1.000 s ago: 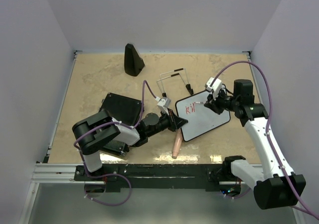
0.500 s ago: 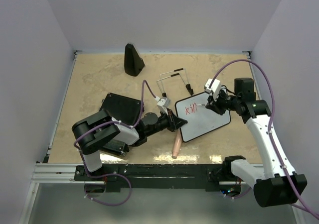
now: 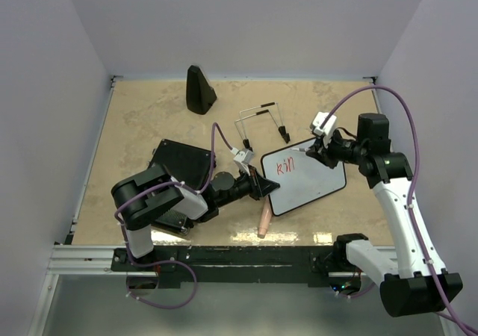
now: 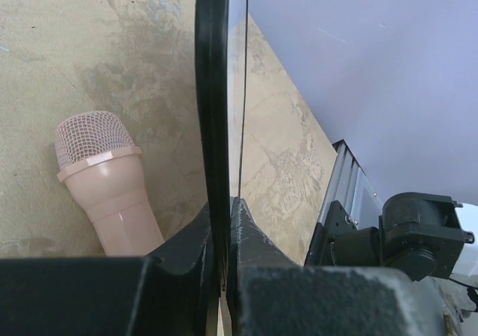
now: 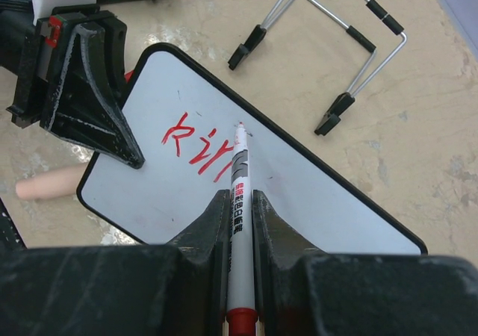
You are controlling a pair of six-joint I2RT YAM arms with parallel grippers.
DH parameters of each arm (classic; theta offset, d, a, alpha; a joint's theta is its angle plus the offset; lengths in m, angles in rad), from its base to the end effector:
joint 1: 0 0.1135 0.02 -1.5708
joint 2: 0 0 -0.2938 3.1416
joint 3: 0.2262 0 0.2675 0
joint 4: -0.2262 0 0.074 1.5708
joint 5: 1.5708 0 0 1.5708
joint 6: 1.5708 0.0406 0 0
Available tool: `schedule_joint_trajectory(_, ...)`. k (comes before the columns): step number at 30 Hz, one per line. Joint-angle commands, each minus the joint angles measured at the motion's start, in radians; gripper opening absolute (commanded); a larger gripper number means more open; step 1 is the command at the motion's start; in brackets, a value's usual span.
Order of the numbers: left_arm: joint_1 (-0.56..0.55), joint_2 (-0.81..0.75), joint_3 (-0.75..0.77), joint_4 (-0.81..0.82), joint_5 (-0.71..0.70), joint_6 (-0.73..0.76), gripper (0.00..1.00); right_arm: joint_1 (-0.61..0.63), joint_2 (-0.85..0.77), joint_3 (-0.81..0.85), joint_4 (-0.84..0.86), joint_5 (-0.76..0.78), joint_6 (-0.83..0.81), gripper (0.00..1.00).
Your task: Write a sentence on the whiteboard
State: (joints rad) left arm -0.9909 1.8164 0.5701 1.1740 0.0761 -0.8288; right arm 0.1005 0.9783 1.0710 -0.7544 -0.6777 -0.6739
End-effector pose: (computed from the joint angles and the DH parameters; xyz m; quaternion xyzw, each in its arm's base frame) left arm 0.1868 -0.2908 0.1623 0.0851 0.7272 -0.5544 0.3958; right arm 0.1898 0.0447 0.3762 -0.4551 0.7295 0.1694 0.4816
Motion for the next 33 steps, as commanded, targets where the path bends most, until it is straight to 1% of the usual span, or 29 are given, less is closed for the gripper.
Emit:
schedule_joint_trajectory(1,-0.012,-0.043,-0.007,0.006,-0.016,0.053,0.00,-0.007,-0.023,0.012,-0.011,-0.062,-0.006,0.00)
schedule_joint_trajectory(4,-0.021,-0.057,-0.001,-0.033,-0.038,0.076,0.00,-0.007,-0.013,0.023,-0.057,-0.089,-0.049,0.00)
schedule_joint_trajectory(7,-0.022,-0.045,-0.015,0.006,-0.053,0.050,0.00,-0.007,-0.023,0.018,-0.086,-0.079,-0.082,0.00)
schedule_joint_trajectory(13,-0.028,-0.051,-0.010,-0.011,-0.073,0.053,0.00,-0.007,-0.036,-0.005,-0.108,-0.072,-0.108,0.00)
schedule_joint_trajectory(17,-0.028,-0.058,-0.003,-0.042,-0.075,0.054,0.00,-0.008,-0.043,-0.019,-0.091,-0.046,-0.110,0.00)
schedule_joint_trajectory(26,-0.032,-0.034,0.002,-0.028,-0.093,0.033,0.00,-0.025,-0.039,-0.029,-0.086,-0.037,-0.124,0.00)
schedule_joint_trajectory(29,-0.032,-0.045,0.002,-0.043,-0.101,0.045,0.00,-0.025,-0.040,-0.048,-0.068,-0.030,-0.118,0.00)
schedule_joint_trajectory(33,-0.035,-0.043,-0.003,-0.033,-0.096,0.037,0.00,-0.033,-0.047,-0.080,-0.022,0.019,-0.102,0.00)
